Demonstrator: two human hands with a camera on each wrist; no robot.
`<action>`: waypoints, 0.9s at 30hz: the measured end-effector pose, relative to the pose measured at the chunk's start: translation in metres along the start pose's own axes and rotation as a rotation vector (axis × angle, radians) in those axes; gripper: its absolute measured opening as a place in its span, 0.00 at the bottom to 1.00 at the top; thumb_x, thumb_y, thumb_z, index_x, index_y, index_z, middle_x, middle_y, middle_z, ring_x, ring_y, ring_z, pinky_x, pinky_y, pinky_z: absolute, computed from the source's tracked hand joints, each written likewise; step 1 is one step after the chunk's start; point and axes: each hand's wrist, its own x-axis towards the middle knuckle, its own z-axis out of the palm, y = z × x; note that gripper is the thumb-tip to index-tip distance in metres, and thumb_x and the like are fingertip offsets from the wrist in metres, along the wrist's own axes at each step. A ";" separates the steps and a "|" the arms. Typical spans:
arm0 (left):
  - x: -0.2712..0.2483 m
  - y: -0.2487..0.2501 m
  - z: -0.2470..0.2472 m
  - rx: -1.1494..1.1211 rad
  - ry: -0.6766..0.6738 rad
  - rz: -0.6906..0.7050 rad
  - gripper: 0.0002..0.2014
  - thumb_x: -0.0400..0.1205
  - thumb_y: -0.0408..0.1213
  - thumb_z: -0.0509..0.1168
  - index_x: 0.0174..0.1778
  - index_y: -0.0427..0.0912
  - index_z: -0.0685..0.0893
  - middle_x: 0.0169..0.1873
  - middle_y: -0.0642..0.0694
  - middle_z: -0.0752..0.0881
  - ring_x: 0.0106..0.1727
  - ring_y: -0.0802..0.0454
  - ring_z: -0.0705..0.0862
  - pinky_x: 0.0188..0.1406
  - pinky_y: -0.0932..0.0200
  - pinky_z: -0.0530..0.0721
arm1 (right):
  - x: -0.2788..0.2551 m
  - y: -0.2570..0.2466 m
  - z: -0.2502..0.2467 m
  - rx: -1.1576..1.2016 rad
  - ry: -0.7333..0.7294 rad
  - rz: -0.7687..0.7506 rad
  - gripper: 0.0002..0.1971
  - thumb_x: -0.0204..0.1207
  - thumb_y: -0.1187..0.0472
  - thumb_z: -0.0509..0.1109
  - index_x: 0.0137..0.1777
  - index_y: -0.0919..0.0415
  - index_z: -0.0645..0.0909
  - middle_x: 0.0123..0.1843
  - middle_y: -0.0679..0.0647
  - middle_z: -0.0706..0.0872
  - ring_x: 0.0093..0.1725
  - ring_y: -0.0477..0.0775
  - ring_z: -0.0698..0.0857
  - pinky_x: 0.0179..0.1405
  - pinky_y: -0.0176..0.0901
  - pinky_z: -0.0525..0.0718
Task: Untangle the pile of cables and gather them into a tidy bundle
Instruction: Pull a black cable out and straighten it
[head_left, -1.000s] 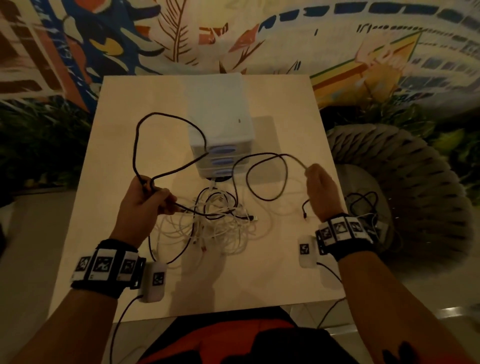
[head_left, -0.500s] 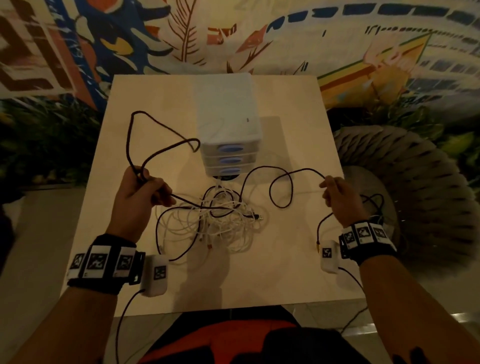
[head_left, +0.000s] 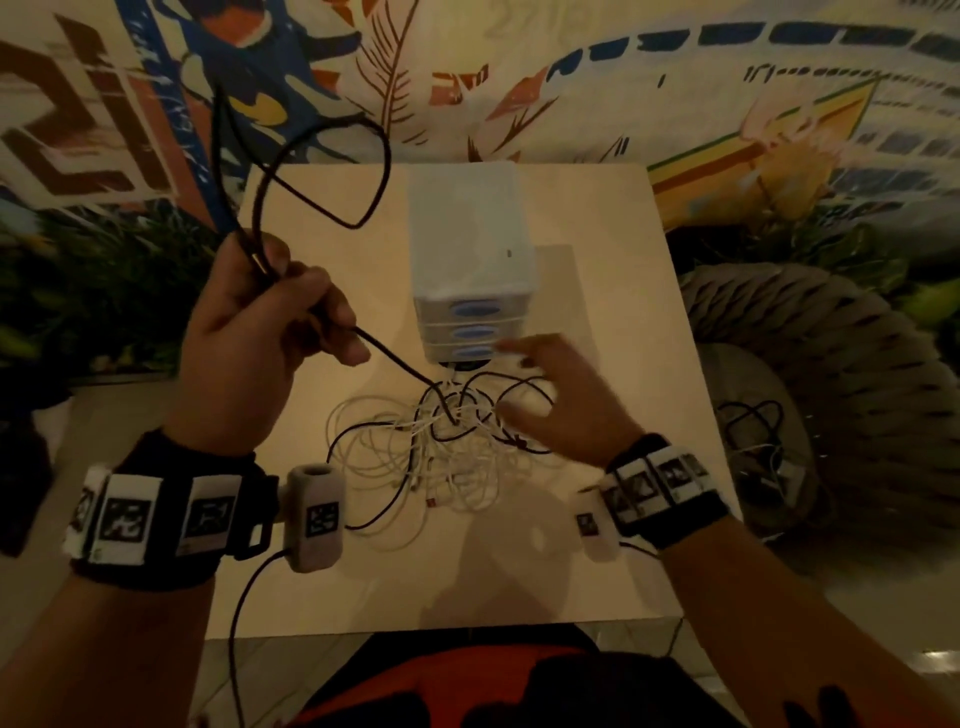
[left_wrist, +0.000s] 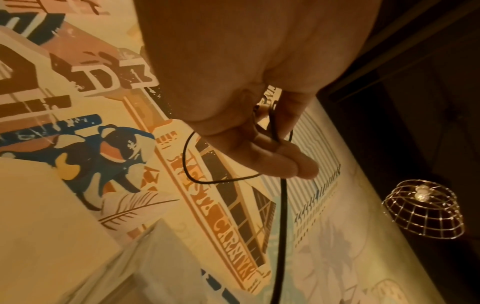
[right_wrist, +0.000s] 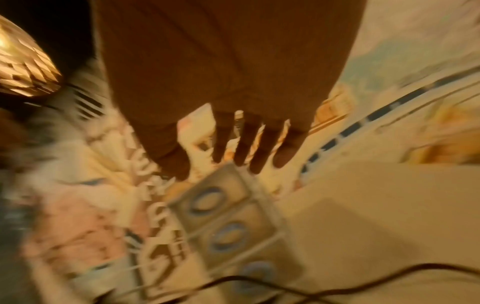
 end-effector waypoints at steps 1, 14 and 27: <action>0.001 0.003 0.004 -0.007 -0.014 0.012 0.14 0.88 0.21 0.51 0.47 0.47 0.70 0.31 0.50 0.83 0.34 0.49 0.85 0.31 0.53 0.88 | 0.005 -0.018 0.015 -0.002 -0.128 -0.077 0.24 0.78 0.47 0.77 0.73 0.47 0.79 0.70 0.46 0.79 0.67 0.42 0.78 0.69 0.32 0.76; -0.011 -0.043 0.014 0.210 0.028 -0.025 0.36 0.60 0.47 0.88 0.47 0.48 0.66 0.43 0.46 0.83 0.41 0.44 0.88 0.42 0.50 0.91 | 0.037 -0.066 0.021 -0.124 -0.272 -0.132 0.21 0.84 0.46 0.57 0.42 0.52 0.89 0.42 0.50 0.90 0.40 0.48 0.83 0.41 0.45 0.77; 0.012 -0.041 0.032 0.611 -0.002 0.164 0.13 0.91 0.36 0.59 0.41 0.43 0.65 0.26 0.40 0.73 0.21 0.45 0.76 0.25 0.40 0.76 | 0.030 -0.062 0.030 -0.187 -0.304 -0.060 0.16 0.89 0.46 0.61 0.48 0.56 0.79 0.42 0.52 0.81 0.40 0.52 0.78 0.40 0.49 0.76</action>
